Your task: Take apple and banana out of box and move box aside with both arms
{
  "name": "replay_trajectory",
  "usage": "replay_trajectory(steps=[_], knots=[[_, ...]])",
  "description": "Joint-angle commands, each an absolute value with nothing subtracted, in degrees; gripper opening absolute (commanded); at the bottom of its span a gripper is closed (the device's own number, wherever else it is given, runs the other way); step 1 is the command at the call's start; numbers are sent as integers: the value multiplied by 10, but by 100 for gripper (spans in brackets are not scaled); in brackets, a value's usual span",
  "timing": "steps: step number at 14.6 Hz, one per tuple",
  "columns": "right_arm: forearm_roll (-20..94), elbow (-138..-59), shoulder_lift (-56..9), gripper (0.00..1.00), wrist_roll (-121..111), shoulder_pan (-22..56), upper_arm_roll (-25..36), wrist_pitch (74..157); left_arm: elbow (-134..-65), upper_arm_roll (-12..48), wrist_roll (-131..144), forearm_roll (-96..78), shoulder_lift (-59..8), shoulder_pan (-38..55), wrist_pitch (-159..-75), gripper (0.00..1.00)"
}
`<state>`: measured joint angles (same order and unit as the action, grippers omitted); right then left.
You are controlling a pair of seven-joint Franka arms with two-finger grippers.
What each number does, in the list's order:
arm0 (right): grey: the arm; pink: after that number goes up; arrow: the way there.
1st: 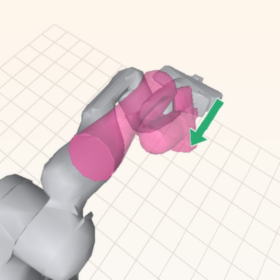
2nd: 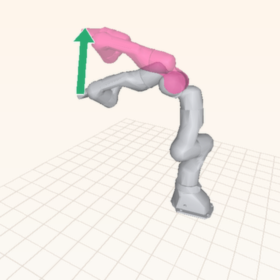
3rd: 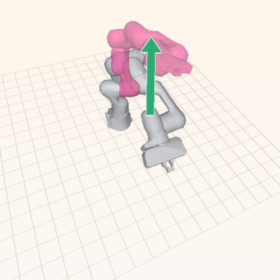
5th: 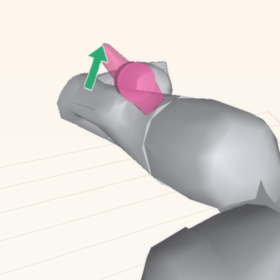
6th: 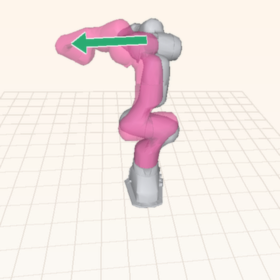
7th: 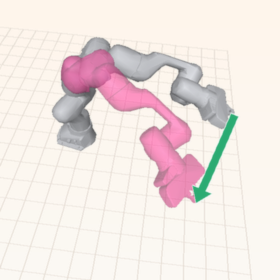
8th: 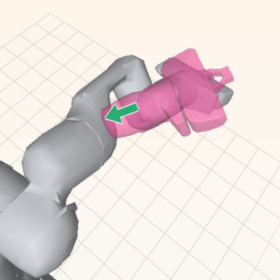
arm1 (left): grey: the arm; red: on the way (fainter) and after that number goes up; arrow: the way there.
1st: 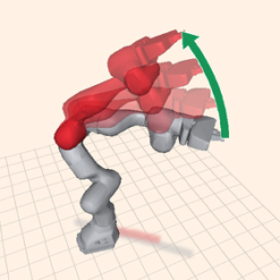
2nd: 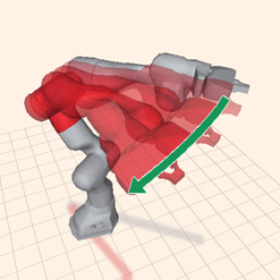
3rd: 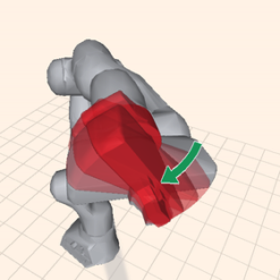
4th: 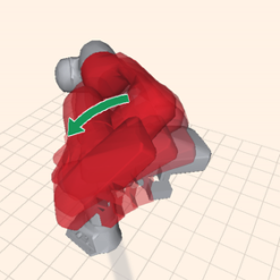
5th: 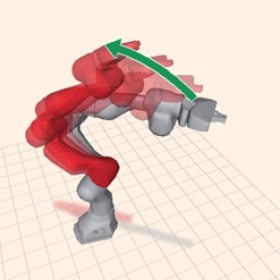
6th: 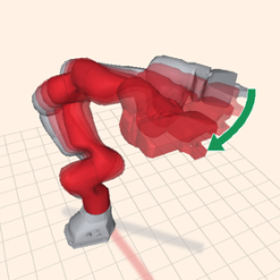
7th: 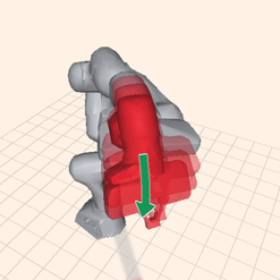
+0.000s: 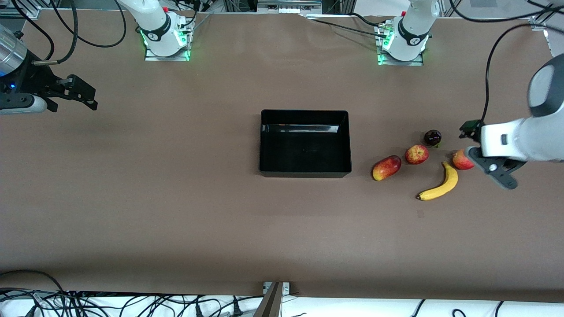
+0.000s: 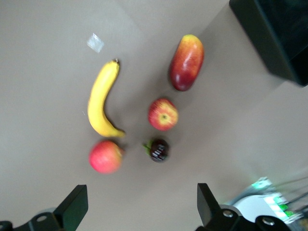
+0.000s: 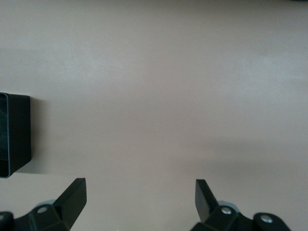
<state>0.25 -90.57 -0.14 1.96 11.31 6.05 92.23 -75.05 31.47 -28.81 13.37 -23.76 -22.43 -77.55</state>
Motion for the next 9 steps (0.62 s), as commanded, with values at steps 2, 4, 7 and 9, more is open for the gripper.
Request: replay_trajectory(steps=[2, 4, 7, 9], knots=[[-6, -895, -4, 100, 19, 110, 55, 921, -694, 314, -173, 109, -232, -218, -697, 100], [-4, -894, -4, 100, 22, 111, 54, 921, -700, 305, -171, 110, -215, -217, -708, 100], [3, -895, -4, 100, 25, 116, 40, 922, -841, 161, -74, 31, -94, -123, -855, 100], [15, -894, -33, 100, 16, 135, 39, 923, -911, 76, 6, -9, -46, -58, -912, 100]])
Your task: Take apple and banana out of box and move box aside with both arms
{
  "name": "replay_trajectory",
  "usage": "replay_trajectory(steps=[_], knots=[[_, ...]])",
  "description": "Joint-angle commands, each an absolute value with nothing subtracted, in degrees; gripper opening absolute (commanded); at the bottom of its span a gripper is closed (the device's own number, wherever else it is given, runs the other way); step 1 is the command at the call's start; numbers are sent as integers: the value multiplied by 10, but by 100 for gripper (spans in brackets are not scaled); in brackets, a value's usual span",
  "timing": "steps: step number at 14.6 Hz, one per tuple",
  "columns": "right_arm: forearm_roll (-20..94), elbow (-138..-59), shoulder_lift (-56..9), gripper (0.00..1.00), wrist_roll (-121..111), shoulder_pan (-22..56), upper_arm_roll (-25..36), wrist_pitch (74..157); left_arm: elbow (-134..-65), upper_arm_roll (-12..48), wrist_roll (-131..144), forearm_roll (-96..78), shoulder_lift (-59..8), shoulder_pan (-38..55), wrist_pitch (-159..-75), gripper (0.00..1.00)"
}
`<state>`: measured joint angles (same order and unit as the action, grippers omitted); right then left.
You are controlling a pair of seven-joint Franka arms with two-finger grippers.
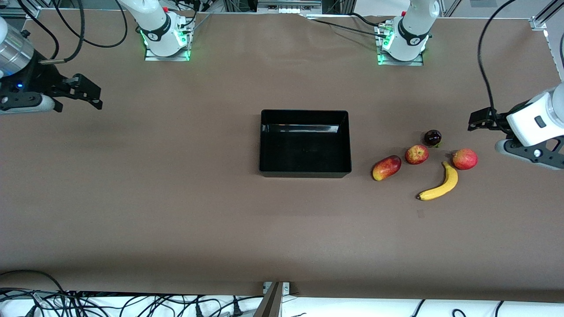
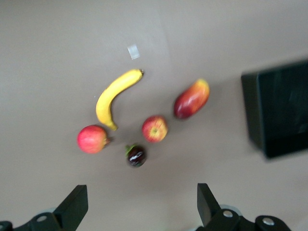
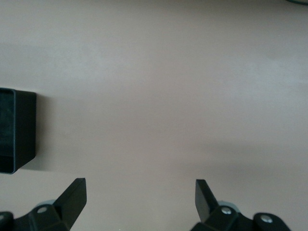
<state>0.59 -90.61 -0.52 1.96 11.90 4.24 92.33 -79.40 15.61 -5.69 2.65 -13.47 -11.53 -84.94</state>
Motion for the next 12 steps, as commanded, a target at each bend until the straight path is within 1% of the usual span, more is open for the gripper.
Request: replay_trajectory(steps=[1, 2, 3, 4, 5, 7, 9, 12], knots=[[19, -894, -39, 100, 15, 146, 38, 923, -924, 50, 12, -8, -34, -33, -913, 100], [22, -894, -53, 100, 14, 163, 39, 923, -939, 37, 13, -5, -18, -17, -923, 100], [20, -894, -65, 100, 14, 181, 39, 928, -973, 20, 12, -4, 10, -4, -959, 100], [19, -895, -89, 100, 14, 198, 38, 940, -1007, 2, 12, -4, 35, 9, -999, 100], [23, -895, -125, 100, 14, 214, 38, 935, -1023, -13, 11, -4, 45, 15, -1018, 100], [41, -898, -155, 100, 31, 258, 20, 969, -1014, -16, 11, -3, 33, 10, -1010, 100], [64, -901, -200, 100, 130, 286, 18, 1034, -995, -11, 12, -3, 23, 10, -979, 100], [66, -907, -264, 100, 218, 332, 18, 1126, -979, -9, 13, -3, 16, 15, -963, 100]])
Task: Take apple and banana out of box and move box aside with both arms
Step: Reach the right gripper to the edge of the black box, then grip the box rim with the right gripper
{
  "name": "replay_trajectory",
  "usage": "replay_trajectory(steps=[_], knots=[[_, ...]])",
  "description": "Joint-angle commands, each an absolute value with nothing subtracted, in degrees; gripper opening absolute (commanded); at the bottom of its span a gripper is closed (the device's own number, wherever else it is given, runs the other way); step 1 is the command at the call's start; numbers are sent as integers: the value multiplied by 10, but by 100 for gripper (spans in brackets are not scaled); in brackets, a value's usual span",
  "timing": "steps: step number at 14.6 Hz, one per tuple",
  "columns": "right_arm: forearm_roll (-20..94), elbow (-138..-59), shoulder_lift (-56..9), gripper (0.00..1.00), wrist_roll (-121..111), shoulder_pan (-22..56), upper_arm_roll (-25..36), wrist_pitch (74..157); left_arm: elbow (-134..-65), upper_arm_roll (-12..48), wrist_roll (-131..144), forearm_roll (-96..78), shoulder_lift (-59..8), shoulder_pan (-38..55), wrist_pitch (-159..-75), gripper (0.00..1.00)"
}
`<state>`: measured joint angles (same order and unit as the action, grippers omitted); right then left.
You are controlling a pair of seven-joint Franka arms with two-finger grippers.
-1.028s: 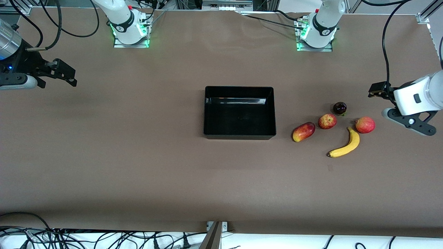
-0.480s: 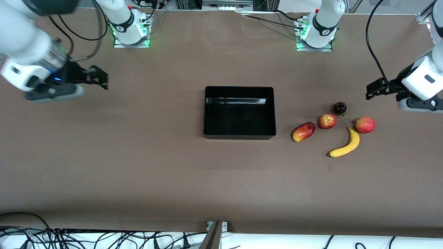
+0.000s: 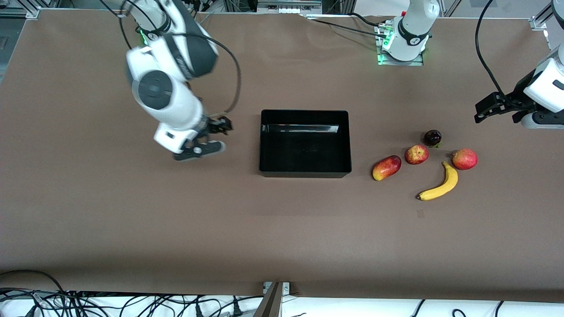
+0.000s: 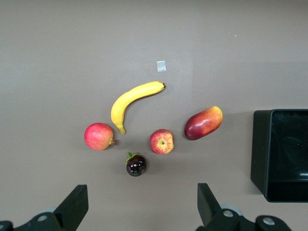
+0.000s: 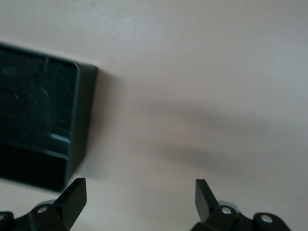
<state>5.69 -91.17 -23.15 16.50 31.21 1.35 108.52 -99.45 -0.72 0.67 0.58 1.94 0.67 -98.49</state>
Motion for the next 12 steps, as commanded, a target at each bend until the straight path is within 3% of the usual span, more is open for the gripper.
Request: replay_trajectory(steps=[1, 5, 8, 9, 10, 12], knots=[[66, -913, -279, 100, 256, 345, 18, 1155, -978, -9, 13, -3, 16, 16, -962, 100], [66, -948, -330, 100, 386, 391, 17, 1267, -958, -1, 12, 27, 5, 17, -962, 100], [66, -981, -330, 99, 424, 403, 17, 1299, -958, 1, 12, 27, 6, 18, -961, 100], [66, -982, -330, 93, 433, 403, 17, 1297, -958, 0, 12, 27, 6, 18, -961, 100], [66, -982, -330, 78, 440, 405, 12, 1296, -958, 0, 12, 27, 6, 18, -961, 100], [66, -983, -329, 31, 444, 405, 8, 1293, -958, 0, 12, 27, 6, 17, -961, 100]])
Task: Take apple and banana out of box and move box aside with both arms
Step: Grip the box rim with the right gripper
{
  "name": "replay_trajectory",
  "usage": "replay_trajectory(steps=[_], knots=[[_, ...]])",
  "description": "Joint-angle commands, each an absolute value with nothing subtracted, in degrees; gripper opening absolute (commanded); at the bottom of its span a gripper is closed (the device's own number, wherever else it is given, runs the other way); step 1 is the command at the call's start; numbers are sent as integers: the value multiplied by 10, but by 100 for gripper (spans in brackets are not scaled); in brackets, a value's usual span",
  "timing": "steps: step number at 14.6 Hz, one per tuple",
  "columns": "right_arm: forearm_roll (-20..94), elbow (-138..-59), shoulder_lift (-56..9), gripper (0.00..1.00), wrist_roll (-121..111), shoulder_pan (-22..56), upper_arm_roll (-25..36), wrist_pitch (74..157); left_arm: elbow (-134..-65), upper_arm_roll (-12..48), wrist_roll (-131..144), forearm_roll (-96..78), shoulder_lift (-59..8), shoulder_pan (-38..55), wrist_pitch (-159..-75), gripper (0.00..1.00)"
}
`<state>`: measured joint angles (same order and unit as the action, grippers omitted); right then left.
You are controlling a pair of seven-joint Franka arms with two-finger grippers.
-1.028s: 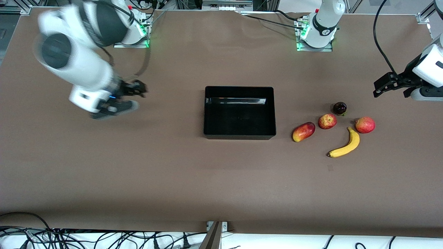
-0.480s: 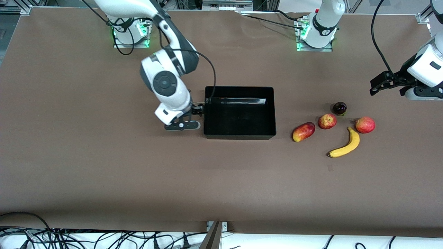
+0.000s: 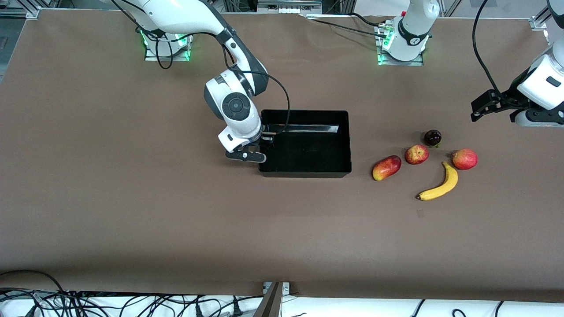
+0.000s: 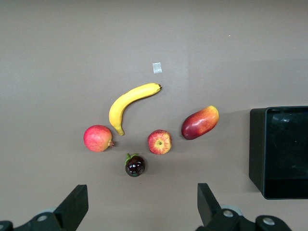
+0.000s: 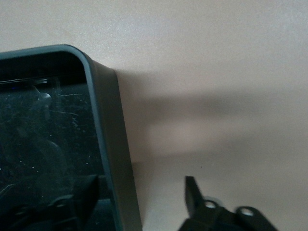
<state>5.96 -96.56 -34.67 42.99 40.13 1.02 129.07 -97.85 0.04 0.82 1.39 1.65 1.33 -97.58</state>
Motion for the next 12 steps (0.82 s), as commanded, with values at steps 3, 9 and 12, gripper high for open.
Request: replay_trajectory(steps=[3, 9, 12], knots=[[66, -985, -326, 0, 445, 405, 8, 1289, -958, 0, 13, 27, 6, 17, -955, 100], [66, -977, -309, 0, 432, 400, 13, 1263, -958, 0, 13, 27, 6, 17, -952, 100], [66, -977, -286, 0, 403, 376, 18, 1241, -958, 1, 13, 27, 7, 18, -952, 100]])
